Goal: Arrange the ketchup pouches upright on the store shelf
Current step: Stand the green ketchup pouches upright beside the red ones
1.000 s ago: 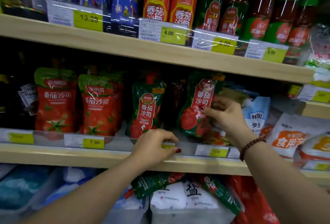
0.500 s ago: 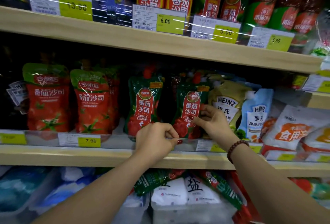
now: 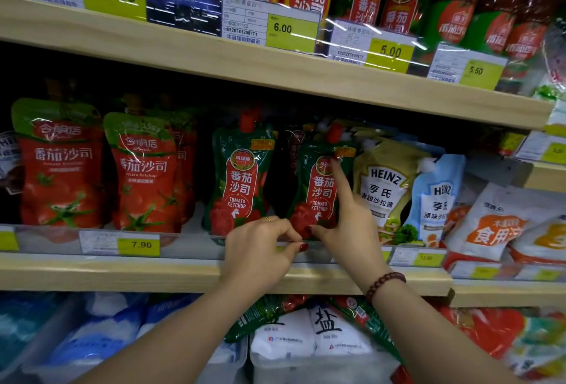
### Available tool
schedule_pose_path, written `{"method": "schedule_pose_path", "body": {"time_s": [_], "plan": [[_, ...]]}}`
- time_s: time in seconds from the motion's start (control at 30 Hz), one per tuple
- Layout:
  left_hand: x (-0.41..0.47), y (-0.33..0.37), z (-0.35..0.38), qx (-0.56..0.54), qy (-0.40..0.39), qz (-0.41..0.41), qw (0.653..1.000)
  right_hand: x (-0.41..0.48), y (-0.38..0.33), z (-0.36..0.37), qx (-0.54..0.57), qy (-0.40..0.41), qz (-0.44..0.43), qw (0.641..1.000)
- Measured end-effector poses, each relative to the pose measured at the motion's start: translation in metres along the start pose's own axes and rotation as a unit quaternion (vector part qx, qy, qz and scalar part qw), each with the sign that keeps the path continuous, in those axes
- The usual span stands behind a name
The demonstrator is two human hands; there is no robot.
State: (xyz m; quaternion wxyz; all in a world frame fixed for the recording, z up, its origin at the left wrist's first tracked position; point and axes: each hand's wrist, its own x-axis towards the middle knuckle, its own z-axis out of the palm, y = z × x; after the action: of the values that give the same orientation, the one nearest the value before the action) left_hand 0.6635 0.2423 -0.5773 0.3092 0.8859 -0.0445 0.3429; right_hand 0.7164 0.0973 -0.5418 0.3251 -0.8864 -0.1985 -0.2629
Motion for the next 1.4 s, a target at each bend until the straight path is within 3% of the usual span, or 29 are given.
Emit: {"method": "schedule_pose_path", "body": {"time_s": [0.5,0.9,1.07,1.4], "plan": [[0.0,-0.003,0.005,-0.013,0.025,0.021,0.999,0.038,0.01,0.024,-0.033,-0.067,0.009,0.997],[-0.001,-0.006,0.007,-0.001,0.035,0.04,0.999,0.045,0.014,0.038,-0.066,-0.065,-0.008,0.996],[-0.001,-0.003,0.006,-0.012,0.025,0.023,0.999,0.045,0.014,0.035,-0.051,-0.071,0.015,0.996],[-0.003,-0.002,0.008,0.004,0.025,0.016,1.0,0.035,0.013,0.024,0.03,-0.04,-0.015,0.999]]}}
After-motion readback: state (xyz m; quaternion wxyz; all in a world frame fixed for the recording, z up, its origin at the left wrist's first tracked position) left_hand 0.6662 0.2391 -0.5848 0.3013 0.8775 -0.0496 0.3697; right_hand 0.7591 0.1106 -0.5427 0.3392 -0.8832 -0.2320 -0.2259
